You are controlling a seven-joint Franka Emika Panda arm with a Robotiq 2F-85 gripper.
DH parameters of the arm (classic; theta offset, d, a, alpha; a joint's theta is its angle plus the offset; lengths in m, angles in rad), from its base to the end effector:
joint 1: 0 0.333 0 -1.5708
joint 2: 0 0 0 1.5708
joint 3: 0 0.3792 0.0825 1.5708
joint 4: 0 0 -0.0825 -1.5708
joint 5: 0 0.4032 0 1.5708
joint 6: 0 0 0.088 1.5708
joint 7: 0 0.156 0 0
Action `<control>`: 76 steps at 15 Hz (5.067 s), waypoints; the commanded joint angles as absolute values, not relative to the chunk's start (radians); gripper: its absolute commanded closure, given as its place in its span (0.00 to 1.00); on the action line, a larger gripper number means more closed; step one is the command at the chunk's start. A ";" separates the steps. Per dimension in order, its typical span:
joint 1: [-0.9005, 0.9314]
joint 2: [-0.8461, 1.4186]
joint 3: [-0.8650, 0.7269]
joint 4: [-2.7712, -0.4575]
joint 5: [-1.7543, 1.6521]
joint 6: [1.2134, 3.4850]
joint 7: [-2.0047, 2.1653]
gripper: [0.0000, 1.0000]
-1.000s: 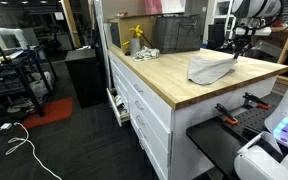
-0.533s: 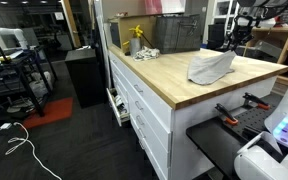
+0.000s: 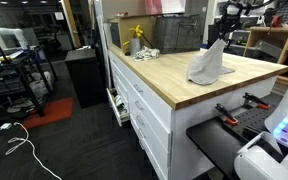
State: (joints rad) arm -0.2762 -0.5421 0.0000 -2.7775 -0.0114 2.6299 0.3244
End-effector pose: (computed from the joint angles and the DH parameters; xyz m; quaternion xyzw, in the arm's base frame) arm 0.3699 -0.1048 0.4065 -0.9380 0.2859 -0.1960 0.0010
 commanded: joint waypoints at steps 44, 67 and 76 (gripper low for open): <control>-0.654 -0.212 0.334 -2.796 -0.425 3.141 0.618 0.26; 0.146 -0.367 -0.058 -2.754 0.257 2.657 0.257 0.00; 0.016 -0.370 0.044 -2.596 0.187 2.443 0.341 0.00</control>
State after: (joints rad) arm 0.0239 -0.3943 -0.0047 -2.6680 0.2051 2.5127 0.3027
